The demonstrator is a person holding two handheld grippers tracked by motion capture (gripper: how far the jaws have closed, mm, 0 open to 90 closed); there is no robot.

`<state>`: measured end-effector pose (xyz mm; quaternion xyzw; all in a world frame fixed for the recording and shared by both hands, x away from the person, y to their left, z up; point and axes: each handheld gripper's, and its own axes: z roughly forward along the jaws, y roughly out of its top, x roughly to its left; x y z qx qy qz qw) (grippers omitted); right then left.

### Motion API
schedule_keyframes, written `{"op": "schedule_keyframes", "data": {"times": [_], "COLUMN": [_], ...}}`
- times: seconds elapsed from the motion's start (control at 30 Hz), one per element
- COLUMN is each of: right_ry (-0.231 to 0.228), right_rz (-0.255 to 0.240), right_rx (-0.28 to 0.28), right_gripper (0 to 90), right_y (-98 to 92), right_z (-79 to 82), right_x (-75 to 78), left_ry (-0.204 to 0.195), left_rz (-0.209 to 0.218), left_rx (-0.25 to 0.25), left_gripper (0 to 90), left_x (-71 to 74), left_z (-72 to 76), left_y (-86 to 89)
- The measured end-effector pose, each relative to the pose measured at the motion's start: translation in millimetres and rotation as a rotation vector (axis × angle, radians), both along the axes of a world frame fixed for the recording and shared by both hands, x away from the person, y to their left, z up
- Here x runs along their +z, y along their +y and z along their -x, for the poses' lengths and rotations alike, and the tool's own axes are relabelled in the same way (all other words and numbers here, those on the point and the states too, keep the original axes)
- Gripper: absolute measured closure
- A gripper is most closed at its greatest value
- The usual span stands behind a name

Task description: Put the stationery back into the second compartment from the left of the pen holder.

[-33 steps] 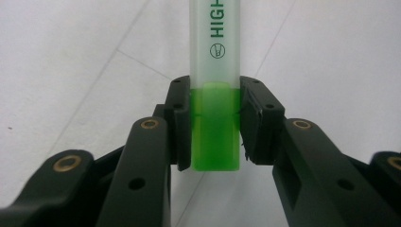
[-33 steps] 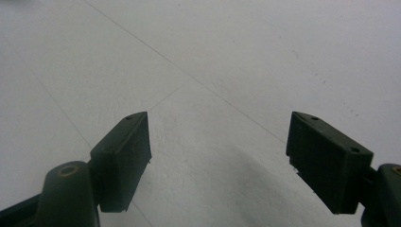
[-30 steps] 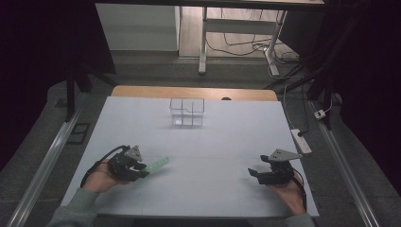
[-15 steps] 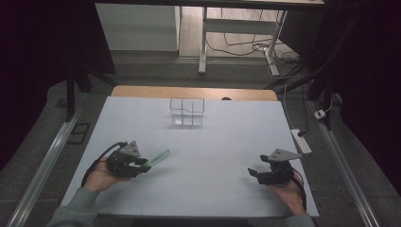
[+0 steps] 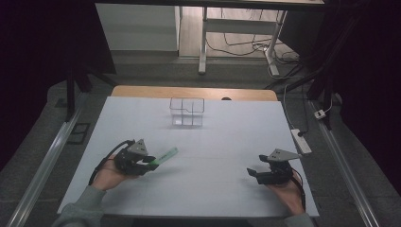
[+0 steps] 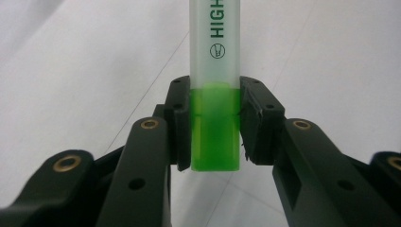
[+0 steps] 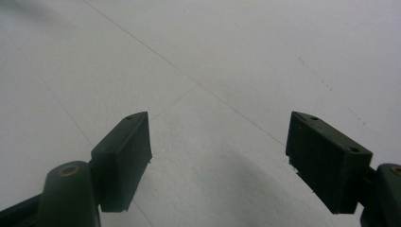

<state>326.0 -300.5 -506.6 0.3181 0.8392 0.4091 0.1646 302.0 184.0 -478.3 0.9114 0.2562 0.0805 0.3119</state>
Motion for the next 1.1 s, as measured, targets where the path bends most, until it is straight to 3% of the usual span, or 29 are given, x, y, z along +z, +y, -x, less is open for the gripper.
{"op": "schedule_keyframes", "data": {"times": [0.83,1.1], "right_ry": [-0.010,-0.013], "right_rz": [-0.001,0.005], "right_rx": [0.019,0.031], "right_gripper": [22.2,22.2], "right_y": [6.0,10.8], "right_z": [3.3,5.3], "right_x": [3.7,5.2], "left_ry": [-0.044,-0.047], "left_rz": [-0.006,-0.015], "left_rx": [-0.096,-0.122], "left_gripper": [66.7,66.7], "left_x": [15.3,13.6], "left_z": [-13.1,-14.3], "left_y": [-47.7,-60.8]}}
